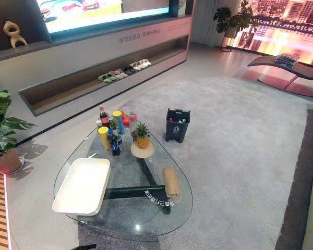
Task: Wipe the table with a cloth and put it in the basket.
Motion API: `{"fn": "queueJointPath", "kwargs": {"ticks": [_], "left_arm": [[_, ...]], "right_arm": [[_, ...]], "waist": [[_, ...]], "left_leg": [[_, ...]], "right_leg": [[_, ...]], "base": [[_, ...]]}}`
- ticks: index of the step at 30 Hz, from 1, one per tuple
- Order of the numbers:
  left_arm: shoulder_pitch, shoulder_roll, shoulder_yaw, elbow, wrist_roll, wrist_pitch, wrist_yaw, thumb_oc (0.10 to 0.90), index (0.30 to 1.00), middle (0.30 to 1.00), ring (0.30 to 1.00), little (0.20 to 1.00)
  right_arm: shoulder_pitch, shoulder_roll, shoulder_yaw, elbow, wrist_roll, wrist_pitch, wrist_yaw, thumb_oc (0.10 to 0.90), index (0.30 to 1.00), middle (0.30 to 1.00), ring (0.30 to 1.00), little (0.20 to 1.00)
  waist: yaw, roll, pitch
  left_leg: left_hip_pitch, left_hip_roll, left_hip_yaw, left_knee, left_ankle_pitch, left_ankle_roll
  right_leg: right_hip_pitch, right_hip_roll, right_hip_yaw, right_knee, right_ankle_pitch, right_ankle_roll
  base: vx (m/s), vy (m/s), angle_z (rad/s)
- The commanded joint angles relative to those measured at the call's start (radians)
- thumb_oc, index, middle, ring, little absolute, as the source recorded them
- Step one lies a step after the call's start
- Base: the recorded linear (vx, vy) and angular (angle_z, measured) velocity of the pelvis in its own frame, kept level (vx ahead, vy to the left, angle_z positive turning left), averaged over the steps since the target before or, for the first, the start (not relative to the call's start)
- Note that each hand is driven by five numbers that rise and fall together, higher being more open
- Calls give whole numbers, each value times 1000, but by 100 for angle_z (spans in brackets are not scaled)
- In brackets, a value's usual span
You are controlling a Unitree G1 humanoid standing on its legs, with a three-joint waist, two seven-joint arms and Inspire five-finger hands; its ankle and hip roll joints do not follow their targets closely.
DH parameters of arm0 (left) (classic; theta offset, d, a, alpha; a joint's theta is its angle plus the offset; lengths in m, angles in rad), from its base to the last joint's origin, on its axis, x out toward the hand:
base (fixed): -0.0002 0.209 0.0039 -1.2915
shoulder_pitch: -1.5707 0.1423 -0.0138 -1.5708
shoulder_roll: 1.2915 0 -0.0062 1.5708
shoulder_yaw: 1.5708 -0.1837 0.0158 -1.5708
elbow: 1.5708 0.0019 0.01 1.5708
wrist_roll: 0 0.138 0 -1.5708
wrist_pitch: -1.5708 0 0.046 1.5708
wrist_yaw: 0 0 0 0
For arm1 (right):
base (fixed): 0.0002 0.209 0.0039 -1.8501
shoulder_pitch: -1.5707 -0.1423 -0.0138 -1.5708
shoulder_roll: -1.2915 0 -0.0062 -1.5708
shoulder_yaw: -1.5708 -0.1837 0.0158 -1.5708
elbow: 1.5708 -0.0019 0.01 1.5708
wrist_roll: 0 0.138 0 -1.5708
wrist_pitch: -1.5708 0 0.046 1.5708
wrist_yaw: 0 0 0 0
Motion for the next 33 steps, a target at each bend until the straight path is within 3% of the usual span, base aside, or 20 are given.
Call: {"fn": "queueJointPath", "kwargs": {"ticks": [1,22,29,33], "left_arm": [[-60,11,-14,78,52,-17,-24,800,900,900,900,900],[-57,10,1,76,9,-38,3,800,900,900,900,900],[-68,13,6,62,-34,-50,37,800,900,900,900,900],[-107,20,-17,36,-97,-80,53,800,900,900,900,900]], "right_arm": [[-74,-22,33,60,-17,5,3,800,900,900,900,900],[-63,-25,31,58,-26,-19,-2,800,900,900,900,900],[-77,-36,37,58,-16,-12,-5,800,900,900,900,900],[-127,-61,55,45,16,-11,-10,800,900,900,900,900]], "waist": [[4,-13,28],[0,-10,35],[-2,3,64],[-9,23,118]], "left_leg": [[15,-27,-11,0,-86,-3],[7,-28,-12,0,-84,-3],[-18,-27,-14,0,-73,-4],[-82,-26,-17,0,-51,-3]], "right_leg": [[-3,-20,-38,19,-16,35],[-11,-20,-35,19,-16,36],[-38,-21,-31,24,-11,35],[-113,-23,-25,42,-2,30]], "base": [[-20,-29,-60],[0,0,0],[-2,4,-1],[-153,31,-9]]}}
